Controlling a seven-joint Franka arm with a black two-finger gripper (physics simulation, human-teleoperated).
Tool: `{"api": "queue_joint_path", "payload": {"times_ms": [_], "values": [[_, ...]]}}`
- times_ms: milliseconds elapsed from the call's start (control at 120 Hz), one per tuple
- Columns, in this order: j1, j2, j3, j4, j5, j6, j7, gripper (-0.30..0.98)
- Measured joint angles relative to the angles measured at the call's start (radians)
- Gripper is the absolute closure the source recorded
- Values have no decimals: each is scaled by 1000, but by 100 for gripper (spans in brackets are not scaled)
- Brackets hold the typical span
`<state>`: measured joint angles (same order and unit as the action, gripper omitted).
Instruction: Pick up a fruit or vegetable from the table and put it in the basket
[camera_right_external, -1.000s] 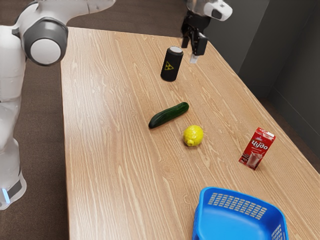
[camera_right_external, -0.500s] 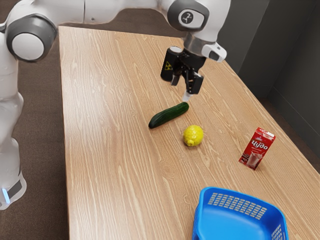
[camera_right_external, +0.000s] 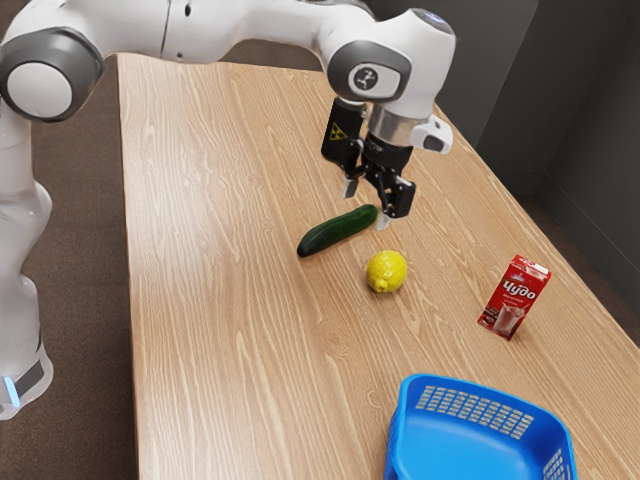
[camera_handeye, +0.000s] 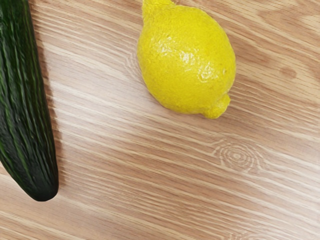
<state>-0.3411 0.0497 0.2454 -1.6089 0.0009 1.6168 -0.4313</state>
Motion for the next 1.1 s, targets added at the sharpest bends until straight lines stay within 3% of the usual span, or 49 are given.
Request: {"api": "queue_joint_path", "payload": {"times_ms": [292,533,858,1100], "values": [[41,86,45,18,-71,169,-105,0],[34,136,45,31,-58,216,-161,0],[36,200,46,-11,-151,255,-207,0],[38,259,46,-14,-175,288,-228,0]]}}
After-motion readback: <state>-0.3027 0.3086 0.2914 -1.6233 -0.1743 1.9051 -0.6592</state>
